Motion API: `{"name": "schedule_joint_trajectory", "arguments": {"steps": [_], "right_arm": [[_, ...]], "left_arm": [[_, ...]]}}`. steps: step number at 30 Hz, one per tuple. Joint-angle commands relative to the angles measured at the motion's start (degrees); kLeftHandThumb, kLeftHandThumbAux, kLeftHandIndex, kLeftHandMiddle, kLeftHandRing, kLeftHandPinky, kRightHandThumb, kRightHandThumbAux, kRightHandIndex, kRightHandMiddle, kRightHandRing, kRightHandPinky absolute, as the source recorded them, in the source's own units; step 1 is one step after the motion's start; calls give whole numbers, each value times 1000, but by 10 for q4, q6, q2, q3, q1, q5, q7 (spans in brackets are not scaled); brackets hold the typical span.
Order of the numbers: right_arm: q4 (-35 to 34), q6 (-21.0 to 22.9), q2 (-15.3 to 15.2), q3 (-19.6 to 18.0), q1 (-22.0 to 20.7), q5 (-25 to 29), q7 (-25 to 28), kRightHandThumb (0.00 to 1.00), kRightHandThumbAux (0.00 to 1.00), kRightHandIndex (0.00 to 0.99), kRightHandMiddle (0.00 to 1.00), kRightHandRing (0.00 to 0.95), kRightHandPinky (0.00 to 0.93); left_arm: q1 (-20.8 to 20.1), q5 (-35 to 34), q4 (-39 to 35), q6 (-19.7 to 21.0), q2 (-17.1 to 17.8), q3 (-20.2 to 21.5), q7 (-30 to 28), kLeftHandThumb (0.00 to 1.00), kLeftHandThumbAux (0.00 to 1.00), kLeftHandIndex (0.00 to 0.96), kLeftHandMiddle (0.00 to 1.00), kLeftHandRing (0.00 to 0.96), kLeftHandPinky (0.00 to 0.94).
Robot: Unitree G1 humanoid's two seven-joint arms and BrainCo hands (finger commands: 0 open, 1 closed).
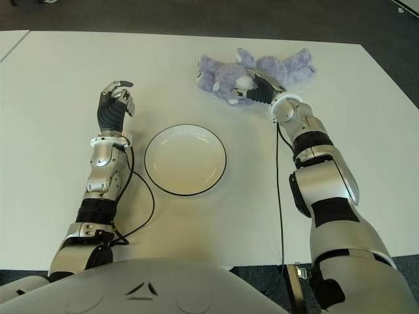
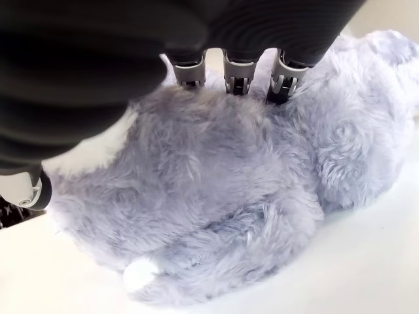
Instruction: Put the doll into the plate.
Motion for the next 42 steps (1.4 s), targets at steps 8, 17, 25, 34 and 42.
{"name": "schedule_joint_trajectory", "arguments": {"steps": [8,17,25,34,42], "right_arm": [[40,28,22,57,78,-57,-30,386,367,118,0,0,15],[35,75,28,67,80,-70,-97,652,639,403,168,188,286],[32,116,35,63,81,-69,-141,726,688,443,484,525,519],[31,137,49,34,94,-49,-242,853,676,423,487,742,650],[28,131,53,6,100,-32,-261,987,673,407,504,780,456]], "left_arm": [[81,-7,9,14,-28,-3,7,711,705,441,879,878,856],[83,-4,4,15,-29,-6,9,711,705,441,879,877,855],[85,-1,-1,17,-30,-8,12,711,705,441,879,877,854],[86,-2,-4,15,-31,-9,17,711,705,441,877,877,855],[84,-1,-3,16,-32,-10,19,711,705,441,878,878,855]]}}
